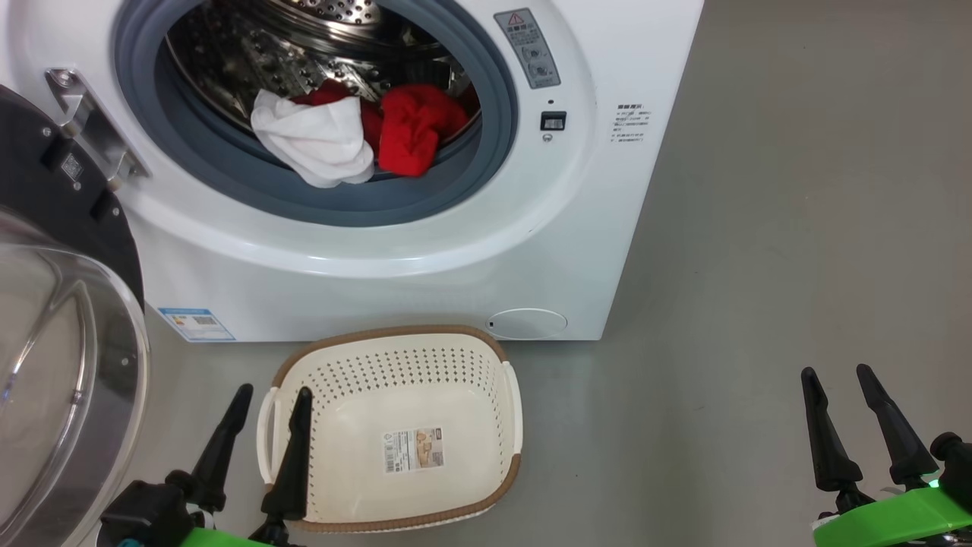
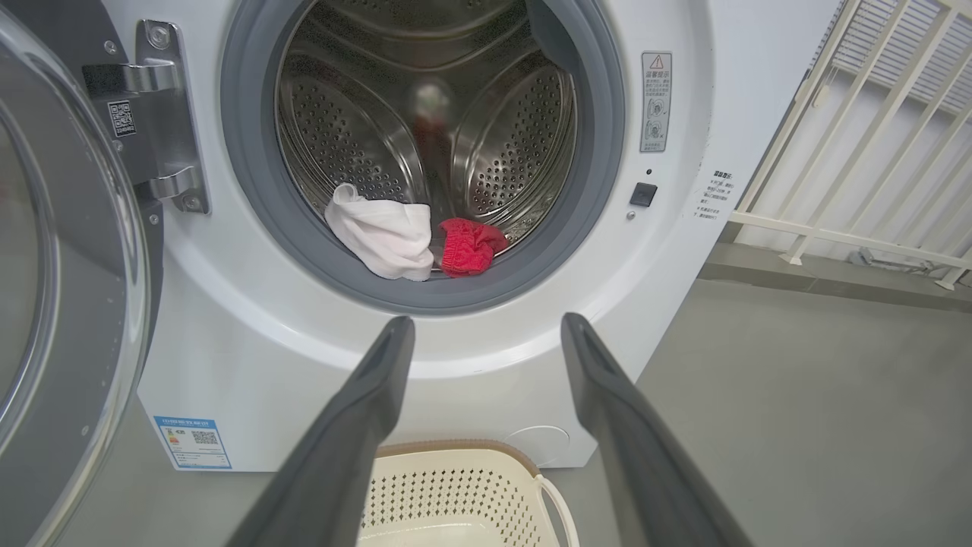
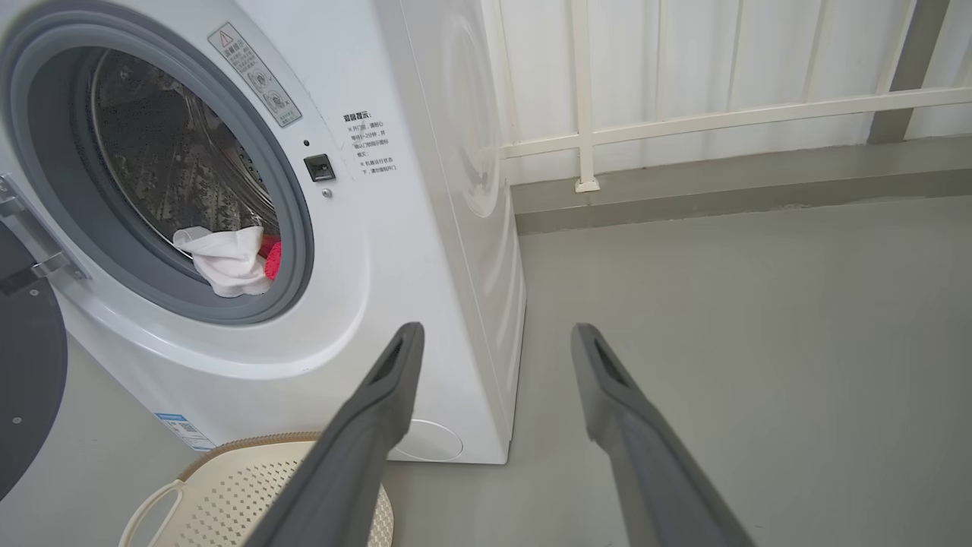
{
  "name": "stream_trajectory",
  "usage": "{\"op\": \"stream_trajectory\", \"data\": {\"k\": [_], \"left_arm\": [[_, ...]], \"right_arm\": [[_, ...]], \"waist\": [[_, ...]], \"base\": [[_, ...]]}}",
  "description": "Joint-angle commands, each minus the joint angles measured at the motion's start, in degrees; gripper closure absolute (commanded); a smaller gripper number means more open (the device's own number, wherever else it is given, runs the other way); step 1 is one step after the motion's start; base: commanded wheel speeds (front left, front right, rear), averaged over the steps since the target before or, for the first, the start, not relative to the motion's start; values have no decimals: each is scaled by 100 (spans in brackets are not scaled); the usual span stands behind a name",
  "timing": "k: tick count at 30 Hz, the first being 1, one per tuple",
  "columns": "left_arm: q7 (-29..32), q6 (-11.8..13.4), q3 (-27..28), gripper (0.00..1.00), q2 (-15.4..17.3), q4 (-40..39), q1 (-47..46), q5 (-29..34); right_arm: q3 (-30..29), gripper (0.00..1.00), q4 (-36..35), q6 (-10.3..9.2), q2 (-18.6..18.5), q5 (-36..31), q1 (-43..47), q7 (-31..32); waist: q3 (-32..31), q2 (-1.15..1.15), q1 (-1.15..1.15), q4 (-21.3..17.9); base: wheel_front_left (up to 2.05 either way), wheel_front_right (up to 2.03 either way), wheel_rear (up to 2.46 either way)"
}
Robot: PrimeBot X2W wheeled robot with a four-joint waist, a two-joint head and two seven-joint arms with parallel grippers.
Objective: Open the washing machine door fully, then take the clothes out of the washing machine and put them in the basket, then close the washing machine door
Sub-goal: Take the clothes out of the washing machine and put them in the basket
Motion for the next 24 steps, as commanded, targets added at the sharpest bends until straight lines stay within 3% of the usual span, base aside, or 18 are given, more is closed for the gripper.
{"op": "stream_trajectory", "data": {"k": [1,12,17,24], "left_arm": [[-29,9,170,0,77,-129,-144,64],[-29,9,263,0,-53,210,-571,153],[-29,9,115,0,-139,744,-1421,271],[-29,9,-272,0,-118,2206,-3121,246]], "right_arm": [[117,0,-136,28,-110,66,-139,-38],[189,0,-162,28,-45,73,-316,-38],[242,0,-176,28,14,84,-499,-38],[296,0,-236,28,143,99,-852,-38]], "waist": [[17,0,0,9],[335,0,0,-92],[710,0,0,-218],[1380,0,0,-505]], "base": [[0,0,0],[0,0,0],[0,0,0],[0,0,0]]}}
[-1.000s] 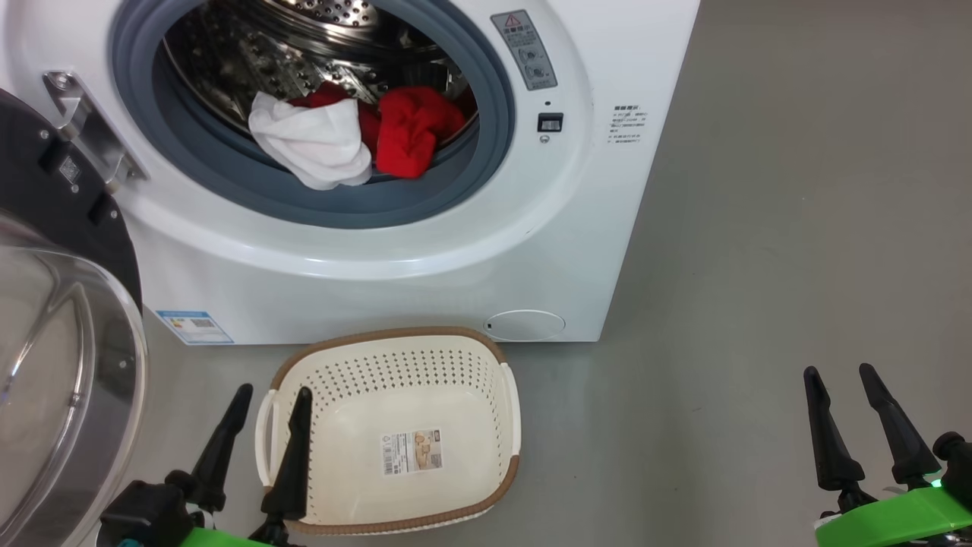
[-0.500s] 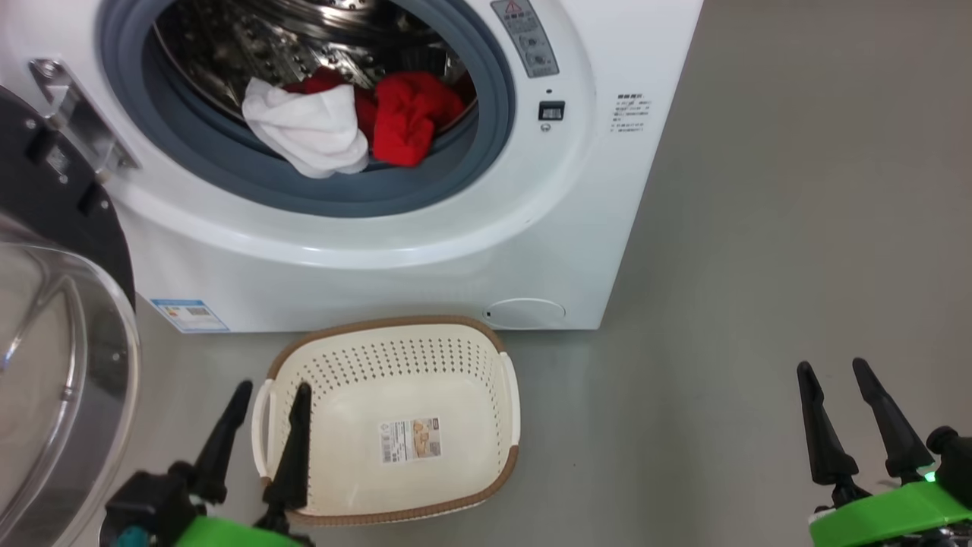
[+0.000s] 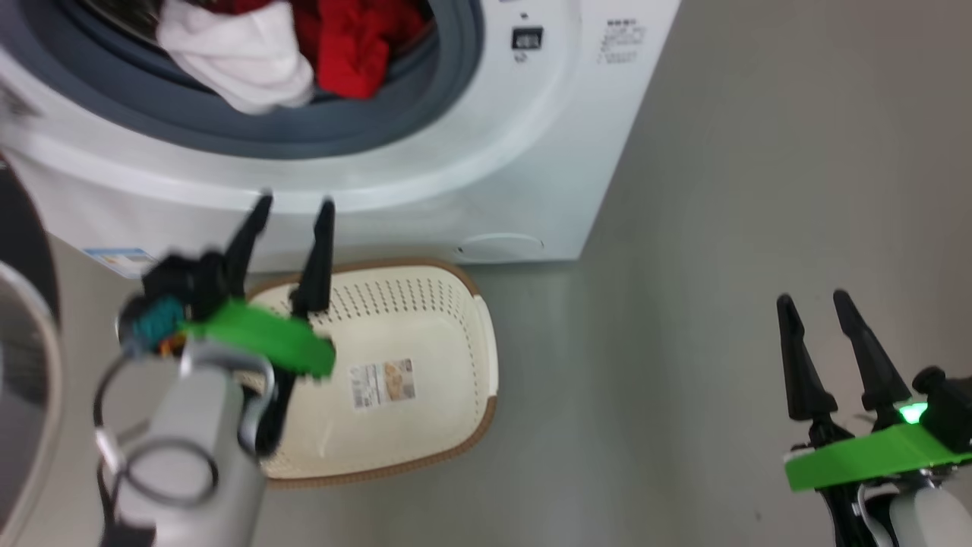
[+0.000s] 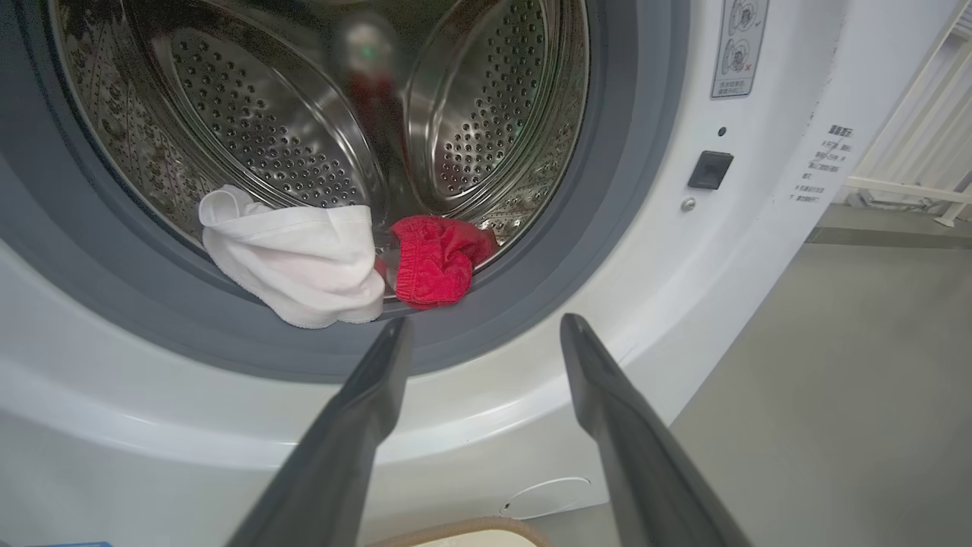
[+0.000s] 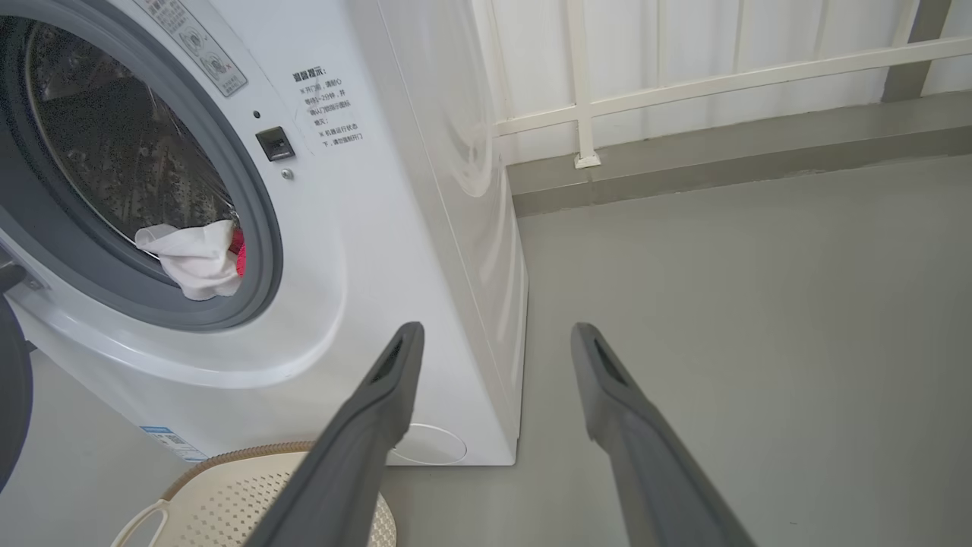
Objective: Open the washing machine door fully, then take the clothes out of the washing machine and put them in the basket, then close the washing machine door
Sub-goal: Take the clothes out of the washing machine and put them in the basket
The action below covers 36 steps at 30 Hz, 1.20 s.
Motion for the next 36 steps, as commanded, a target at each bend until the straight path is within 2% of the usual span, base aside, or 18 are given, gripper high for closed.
{"op": "stream_trajectory", "data": {"k": [1,6,12,17,25,33,34,35,36], "left_arm": [[-28,9,78,0,190,269,-582,-53],[-24,9,-47,0,375,1213,-1744,-385],[50,9,-280,0,751,2164,-2934,-465],[146,9,-459,0,934,2803,-3678,-456],[366,9,-693,0,1162,3572,-4314,-531],[407,9,-917,0,1310,3857,-4469,-570],[402,9,-928,2,1325,3887,-4486,-575],[400,9,-944,16,1330,3914,-4495,-581],[406,9,-963,42,1328,3937,-4496,-587]], "right_arm": [[144,0,-164,28,-4,103,-219,-37],[260,0,-203,28,124,134,-478,-37],[297,0,-217,28,261,194,-732,-37],[392,0,-248,28,328,221,-910,-37],[507,0,-242,28,378,258,-942,-37],[583,0,-239,28,387,312,-888,-37],[589,0,-244,28,387,320,-889,-37],[592,0,-250,28,388,325,-890,-37],[594,0,-256,28,388,328,-889,-37]], "waist": [[548,0,0,-343],[984,0,0,-652],[1465,0,0,-971],[1779,0,0,-1174],[1966,0,0,-1356],[1964,0,0,-1431],[1966,0,0,-1436],[1963,0,0,-1441],[1956,0,0,-1444]], "base": [[0,0,0],[0,0,0],[0,0,0],[0,0,0],[0,0,0],[0,0,0],[0,0,0],[0,0,0],[0,0,0]]}}
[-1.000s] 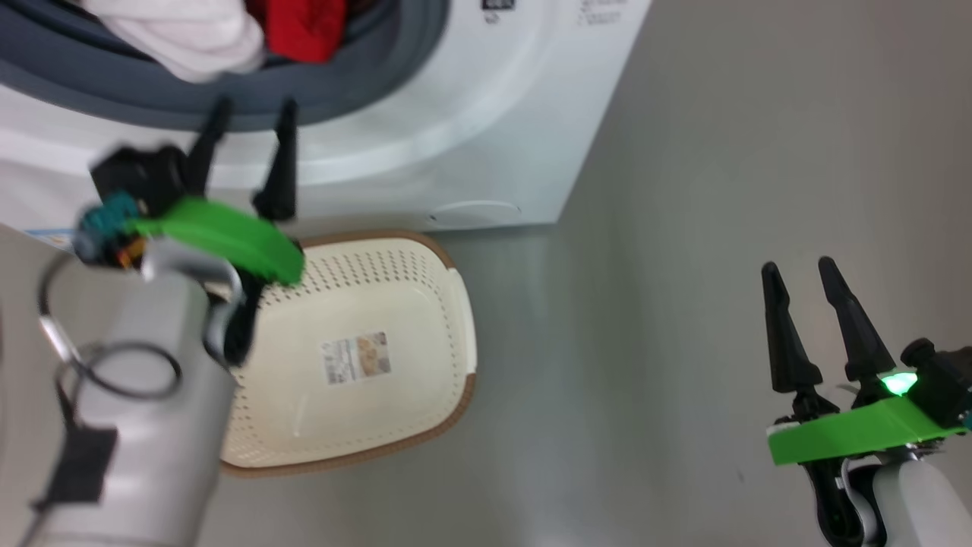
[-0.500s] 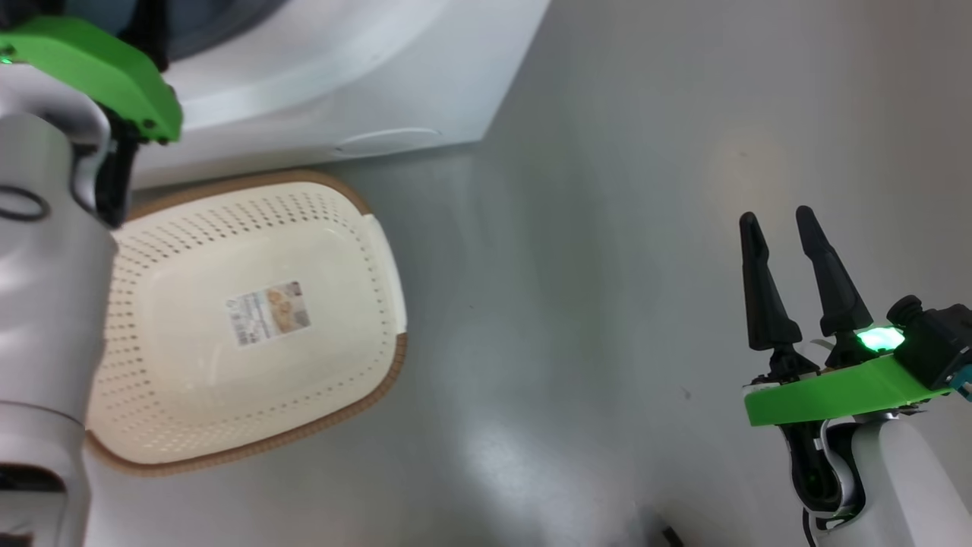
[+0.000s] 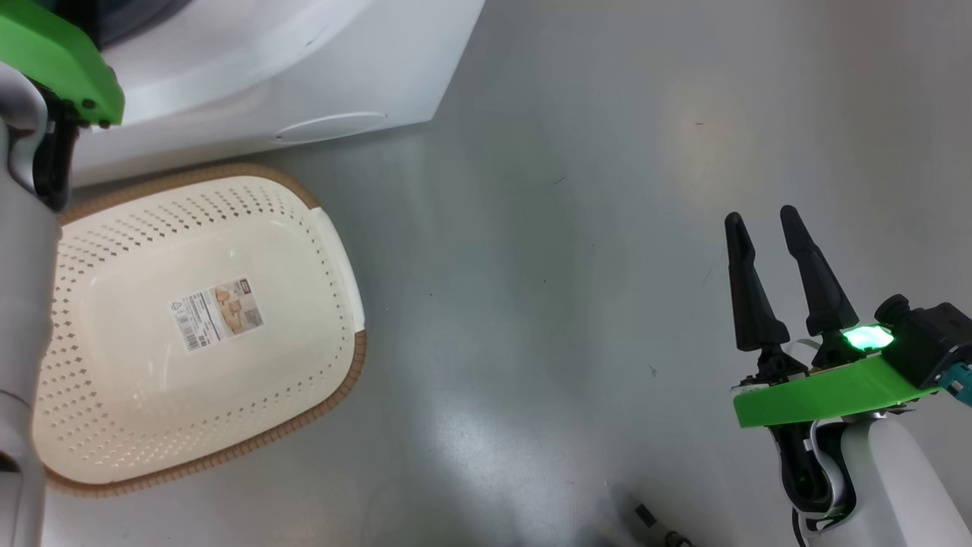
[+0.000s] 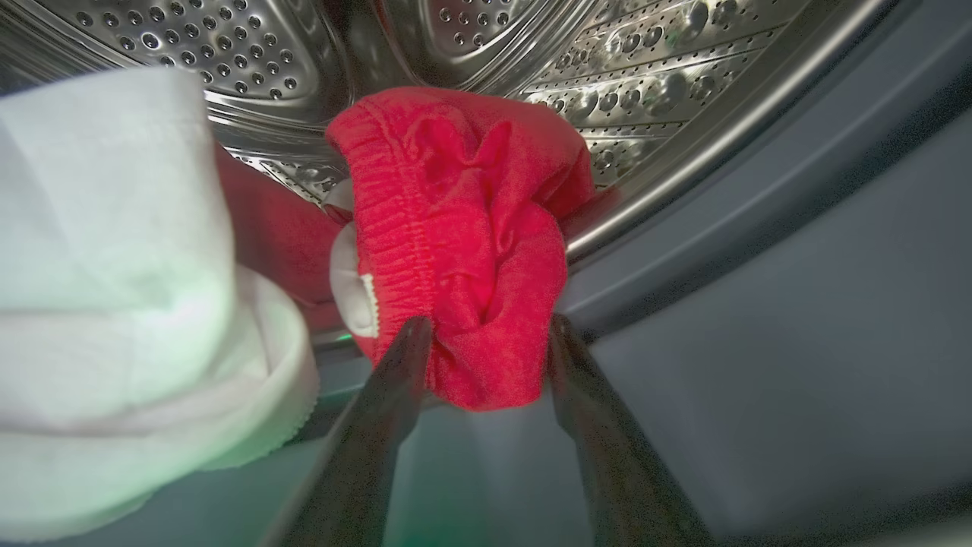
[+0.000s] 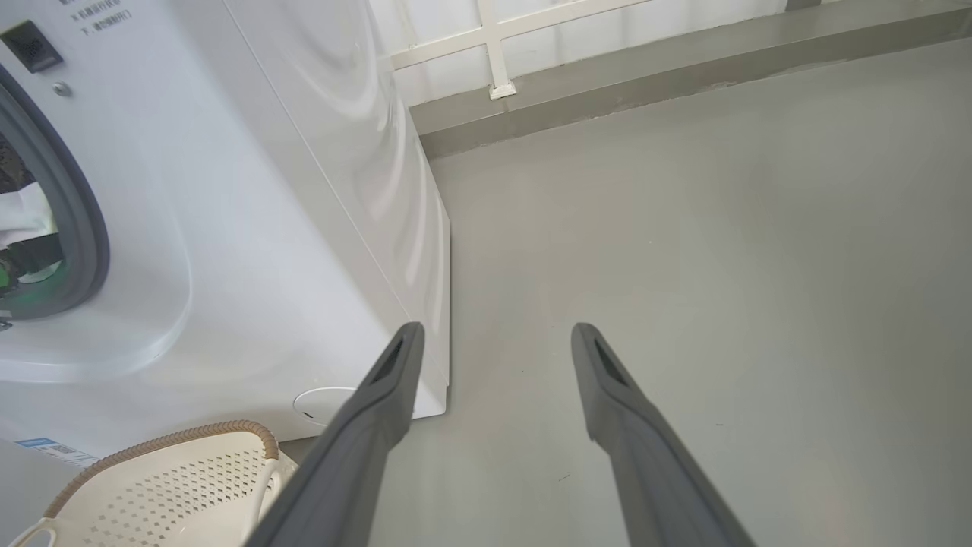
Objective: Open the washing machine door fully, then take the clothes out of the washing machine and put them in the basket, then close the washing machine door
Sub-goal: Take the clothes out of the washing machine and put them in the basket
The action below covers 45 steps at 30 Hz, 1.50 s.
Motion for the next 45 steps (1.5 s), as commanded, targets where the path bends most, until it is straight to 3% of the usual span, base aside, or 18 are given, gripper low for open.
{"op": "stream_trajectory", "data": {"k": [1,4,6,16,24,35,45], "left_arm": [[20,9,-15,58,238,-16,-31,-7],[-6,9,-60,92,227,30,-31,-19],[-57,9,-70,100,209,49,-24,-43],[-406,59,58,100,88,-259,343,-216],[-413,259,975,100,-35,-2435,1801,33],[-414,34,2137,100,-885,-4768,3590,780],[-414,11,2311,100,-1166,-6334,4687,974]], "right_arm": [[127,0,-158,28,-9,32,115,-37],[108,0,-171,28,-8,25,123,-37],[95,0,-169,28,-8,11,122,-37],[-27,0,-151,28,-9,-121,183,-37],[-159,0,-142,28,-108,-185,302,-37],[-300,0,-123,28,-250,-200,501,-37],[-348,0,-111,28,-261,-219,549,-37]], "waist": [[-13,0,0,-3],[-35,0,0,10],[-56,0,0,34],[-386,0,0,358],[-769,0,0,714],[-1092,0,0,1097],[-1254,0,0,1212]], "base": [[0,0,0],[0,0,0],[0,0,0],[0,0,0],[0,0,0],[0,0,0],[0,0,0]]}}
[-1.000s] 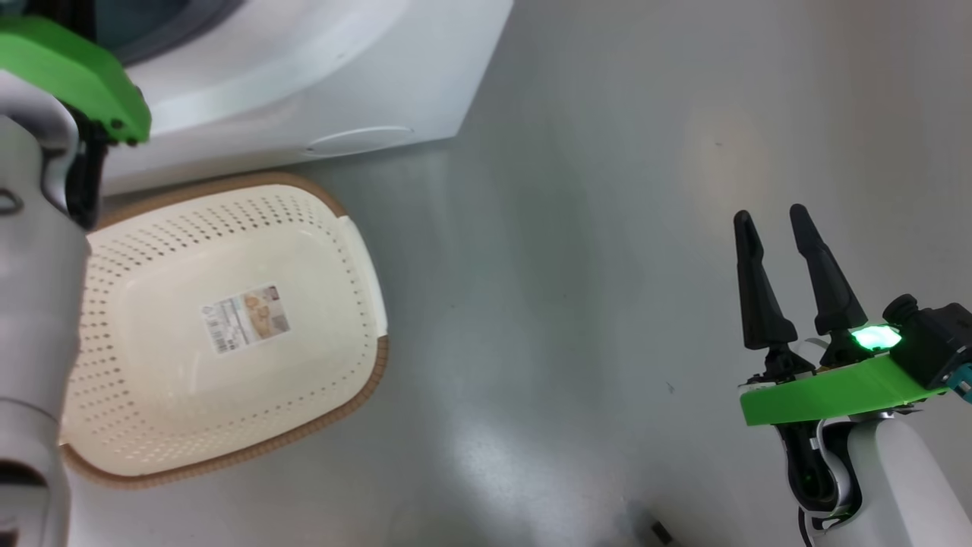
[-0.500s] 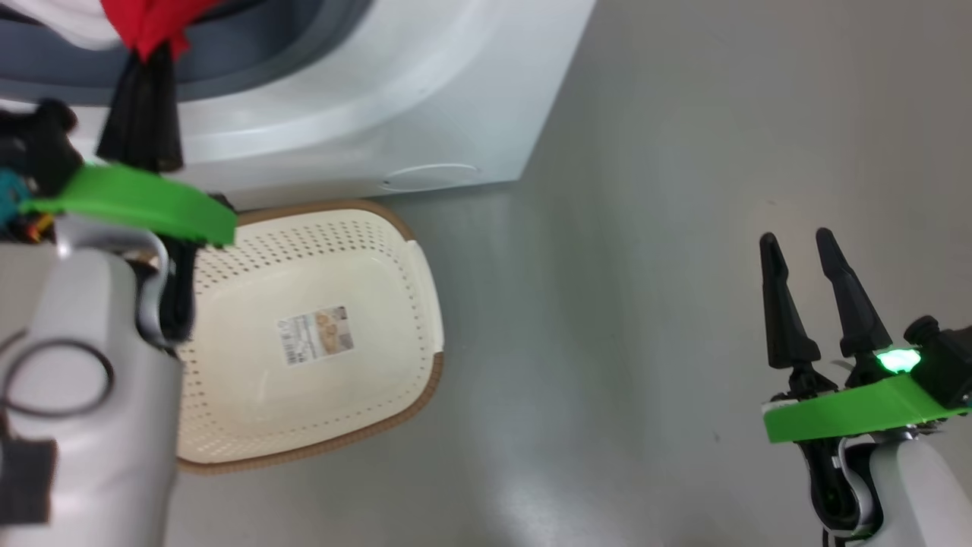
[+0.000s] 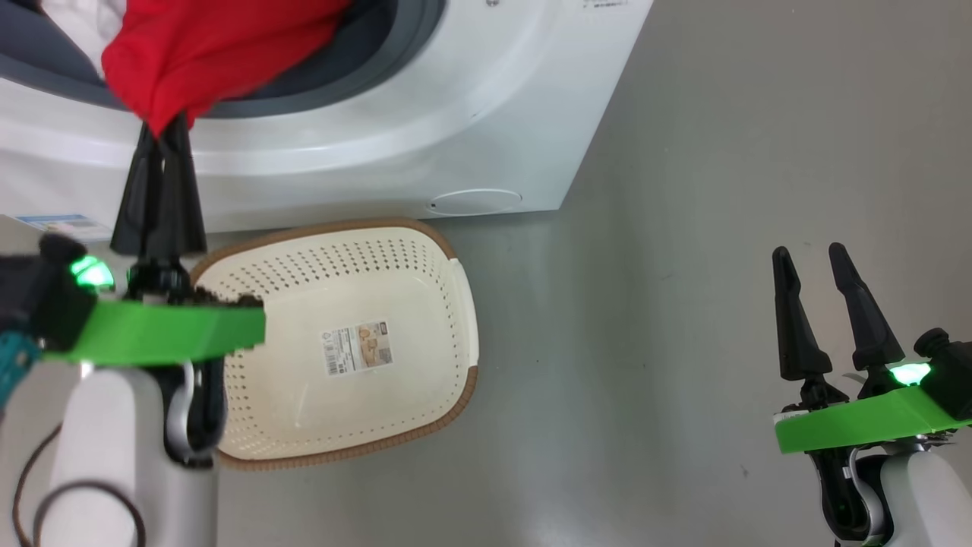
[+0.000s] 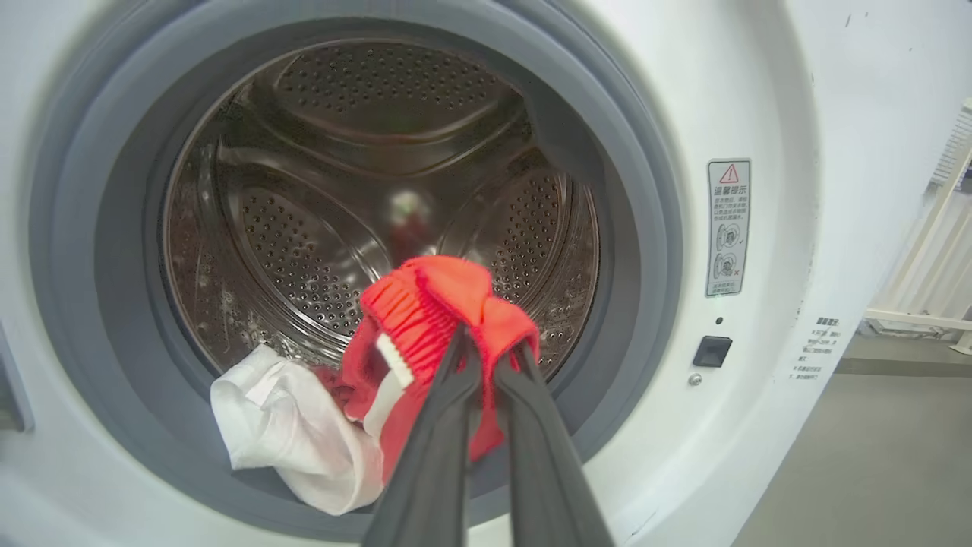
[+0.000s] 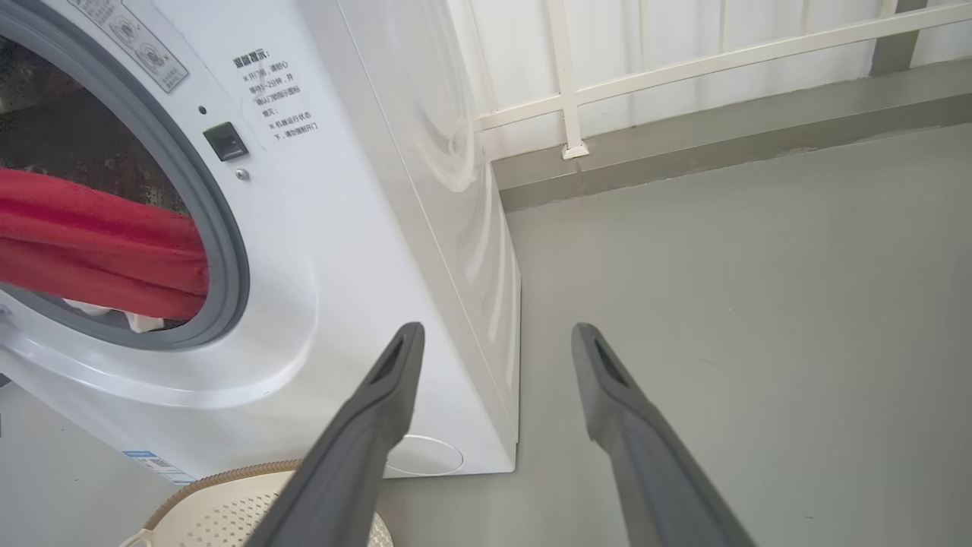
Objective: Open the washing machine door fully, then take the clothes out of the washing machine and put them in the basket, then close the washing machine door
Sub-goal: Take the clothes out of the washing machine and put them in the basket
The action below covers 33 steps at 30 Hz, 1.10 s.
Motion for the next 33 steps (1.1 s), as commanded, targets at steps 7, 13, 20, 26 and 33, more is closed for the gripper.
{"op": "stream_trajectory", "data": {"k": [7,13,20,26,33], "left_arm": [[-28,-32,26,100,99,-1165,601,99],[-28,-32,56,100,94,-1874,790,-113],[-28,-32,-70,100,93,-1426,930,-124],[-28,-33,-211,100,92,-618,1022,-74],[-28,-33,-257,100,92,550,857,-146]], "right_arm": [[78,0,-115,28,-66,-53,132,-37],[57,0,-132,28,-71,-51,158,-37],[120,0,-142,28,-56,-49,95,-37],[149,0,-153,28,-40,-39,44,-37],[189,0,-199,28,-13,-35,-92,-37]], "waist": [[-117,0,0,59],[-107,0,0,81],[-9,0,0,34],[180,0,0,-14],[559,0,0,-64]], "base": [[0,0,0],[0,0,0],[0,0,0],[0,0,0],[0,0,0]]}}
